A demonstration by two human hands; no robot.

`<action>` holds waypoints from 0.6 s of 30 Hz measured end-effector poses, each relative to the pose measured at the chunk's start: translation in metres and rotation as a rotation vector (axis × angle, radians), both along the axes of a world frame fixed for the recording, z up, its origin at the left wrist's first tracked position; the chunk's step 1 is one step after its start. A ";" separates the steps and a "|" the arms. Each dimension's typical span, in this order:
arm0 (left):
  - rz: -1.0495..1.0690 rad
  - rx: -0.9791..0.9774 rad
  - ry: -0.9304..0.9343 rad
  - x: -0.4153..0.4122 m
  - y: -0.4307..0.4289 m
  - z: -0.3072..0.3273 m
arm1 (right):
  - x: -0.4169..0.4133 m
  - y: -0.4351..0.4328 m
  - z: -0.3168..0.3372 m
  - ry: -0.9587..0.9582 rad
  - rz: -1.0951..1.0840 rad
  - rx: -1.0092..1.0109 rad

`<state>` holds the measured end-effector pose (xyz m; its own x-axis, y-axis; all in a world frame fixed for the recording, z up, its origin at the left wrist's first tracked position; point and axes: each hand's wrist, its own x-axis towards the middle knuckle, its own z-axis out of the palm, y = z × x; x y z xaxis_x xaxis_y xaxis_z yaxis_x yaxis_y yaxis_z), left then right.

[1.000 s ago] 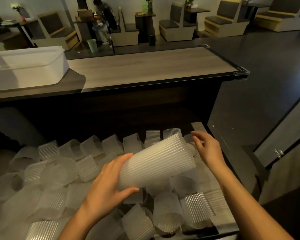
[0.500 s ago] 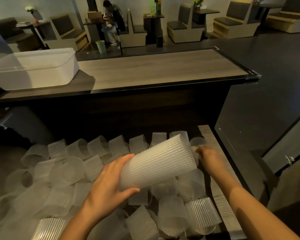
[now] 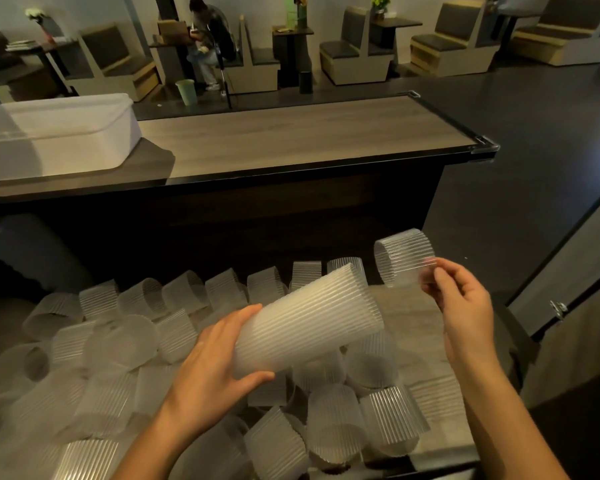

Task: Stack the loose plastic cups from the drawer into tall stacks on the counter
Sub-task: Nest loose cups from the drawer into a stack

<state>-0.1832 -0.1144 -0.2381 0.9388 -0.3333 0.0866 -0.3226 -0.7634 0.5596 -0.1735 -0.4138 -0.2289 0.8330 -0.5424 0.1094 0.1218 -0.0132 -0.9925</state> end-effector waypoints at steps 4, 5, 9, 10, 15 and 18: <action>0.004 -0.010 -0.011 -0.003 -0.001 0.000 | -0.027 0.015 0.020 -0.042 0.062 0.123; 0.007 -0.013 -0.012 -0.004 0.000 0.000 | -0.032 0.019 0.021 -0.039 0.076 0.114; 0.011 -0.005 -0.003 -0.006 0.001 -0.002 | -0.049 0.028 0.020 -0.045 0.097 -0.021; 0.013 -0.008 -0.004 -0.006 0.002 -0.003 | -0.052 0.031 0.021 -0.048 0.112 -0.080; 0.012 -0.009 0.001 -0.011 0.001 -0.001 | -0.066 0.038 0.023 -0.080 0.211 -0.311; 0.010 -0.007 0.013 -0.013 0.002 -0.001 | -0.072 0.039 0.024 -0.076 0.277 -0.355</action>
<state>-0.1961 -0.1122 -0.2390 0.9431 -0.3235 0.0765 -0.3077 -0.7625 0.5691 -0.2454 -0.3751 -0.2053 0.9238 -0.2181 0.3146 0.2408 -0.3077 -0.9205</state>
